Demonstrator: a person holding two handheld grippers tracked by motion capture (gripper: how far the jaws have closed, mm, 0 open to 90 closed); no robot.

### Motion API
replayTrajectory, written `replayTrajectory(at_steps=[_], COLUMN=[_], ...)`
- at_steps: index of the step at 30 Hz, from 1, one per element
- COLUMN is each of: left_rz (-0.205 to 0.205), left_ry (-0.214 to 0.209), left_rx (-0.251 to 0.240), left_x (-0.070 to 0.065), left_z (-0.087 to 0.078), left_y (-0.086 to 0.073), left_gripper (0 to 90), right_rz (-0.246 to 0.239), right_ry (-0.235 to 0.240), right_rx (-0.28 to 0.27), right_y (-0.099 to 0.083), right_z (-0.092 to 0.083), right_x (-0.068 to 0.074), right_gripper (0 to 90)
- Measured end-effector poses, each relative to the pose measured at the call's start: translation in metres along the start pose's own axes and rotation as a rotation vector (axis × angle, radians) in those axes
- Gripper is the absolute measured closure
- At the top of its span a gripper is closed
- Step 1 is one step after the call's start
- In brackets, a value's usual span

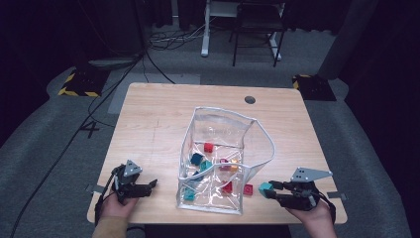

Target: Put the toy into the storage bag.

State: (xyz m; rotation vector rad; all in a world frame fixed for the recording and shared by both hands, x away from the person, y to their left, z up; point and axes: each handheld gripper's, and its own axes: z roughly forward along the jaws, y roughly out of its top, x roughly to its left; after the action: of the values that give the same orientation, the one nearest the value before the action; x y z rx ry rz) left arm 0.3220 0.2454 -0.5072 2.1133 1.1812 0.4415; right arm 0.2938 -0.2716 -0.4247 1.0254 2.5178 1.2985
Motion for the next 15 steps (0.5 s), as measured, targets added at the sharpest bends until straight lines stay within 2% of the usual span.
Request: replayTrajectory(at_steps=[12, 15], left_rz=[-0.002, -0.001], left_ry=[-0.003, -0.002], left_rx=[0.0, 0.0], left_x=[0.0, 0.0], left_z=[0.0, 0.0], left_y=[0.0, 0.0], left_gripper=[16.5, 16.5], right_rz=[-0.013, -0.021], right_ry=[0.025, 0.018], right_rx=[-0.066, -0.081], right_y=[0.024, 0.031], right_z=[-0.029, -0.036], right_x=[0.003, 0.003], right_gripper=[58.9, 58.9])
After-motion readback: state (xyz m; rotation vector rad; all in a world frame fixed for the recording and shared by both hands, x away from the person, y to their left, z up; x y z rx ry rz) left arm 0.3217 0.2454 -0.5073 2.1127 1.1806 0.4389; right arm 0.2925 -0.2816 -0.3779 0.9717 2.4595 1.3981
